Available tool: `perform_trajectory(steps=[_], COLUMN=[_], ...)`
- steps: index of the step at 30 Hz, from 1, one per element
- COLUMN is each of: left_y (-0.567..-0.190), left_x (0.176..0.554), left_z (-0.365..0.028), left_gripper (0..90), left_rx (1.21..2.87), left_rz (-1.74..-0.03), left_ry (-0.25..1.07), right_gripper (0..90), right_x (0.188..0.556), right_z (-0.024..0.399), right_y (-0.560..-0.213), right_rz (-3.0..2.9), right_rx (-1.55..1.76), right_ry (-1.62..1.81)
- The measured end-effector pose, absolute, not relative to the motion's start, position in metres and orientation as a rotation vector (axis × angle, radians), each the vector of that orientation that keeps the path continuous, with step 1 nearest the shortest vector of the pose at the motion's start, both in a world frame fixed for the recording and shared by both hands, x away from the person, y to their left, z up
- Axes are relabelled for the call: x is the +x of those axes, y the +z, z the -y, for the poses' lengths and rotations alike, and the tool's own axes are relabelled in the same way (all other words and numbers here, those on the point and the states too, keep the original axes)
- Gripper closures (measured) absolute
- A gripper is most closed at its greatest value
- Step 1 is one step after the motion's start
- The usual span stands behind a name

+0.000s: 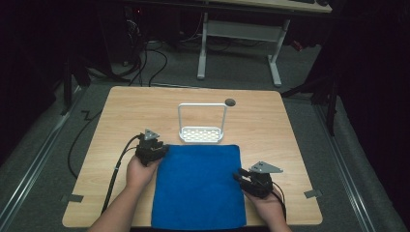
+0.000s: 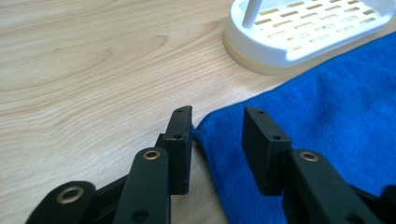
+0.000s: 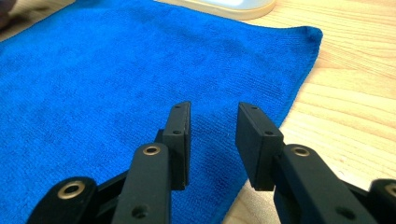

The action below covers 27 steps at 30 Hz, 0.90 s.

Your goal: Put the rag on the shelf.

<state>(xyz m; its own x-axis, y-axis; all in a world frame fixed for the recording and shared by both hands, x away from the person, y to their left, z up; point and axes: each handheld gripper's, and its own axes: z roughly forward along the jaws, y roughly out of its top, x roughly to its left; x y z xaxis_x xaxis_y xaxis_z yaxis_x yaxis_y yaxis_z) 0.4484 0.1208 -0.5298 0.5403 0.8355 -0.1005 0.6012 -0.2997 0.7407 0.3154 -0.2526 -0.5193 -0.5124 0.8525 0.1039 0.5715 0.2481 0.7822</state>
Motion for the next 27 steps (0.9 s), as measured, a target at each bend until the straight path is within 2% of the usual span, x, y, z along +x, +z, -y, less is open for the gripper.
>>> perform_trajectory(steps=[8,11,12,17,23,27], left_y=[-0.534,-0.534,-0.534,-0.534,-0.535,-0.535], left_x=[0.45,0.451,0.45,0.447,0.448,0.448], left_z=[-0.123,-0.125,-0.126,-0.121,-0.121,-0.122], left_gripper=[68.8,76.7,76.7,85.7,87.0,87.1], left_rx=[1.977,1.955,1.955,1.994,1.989,1.987], left_rz=[-1.193,-1.208,-1.208,-1.174,-1.172,-1.172], left_ry=[0.408,0.383,0.382,0.428,0.417,0.412], right_gripper=[65.9,64.4,64.4,59.2,55.9,60.0], right_x=[0.317,0.318,0.318,0.324,0.339,0.367], right_z=[0.254,0.255,0.255,0.258,0.259,0.256], right_y=[-0.521,-0.52,-0.52,-0.52,-0.52,-0.517], right_rz=[-2.164,-2.135,-2.135,-2.081,-2.012,-1.992], right_rx=[1.33,1.306,1.306,1.326,1.35,1.373], right_ry=[1.133,1.13,1.13,1.122,1.082,1.026])
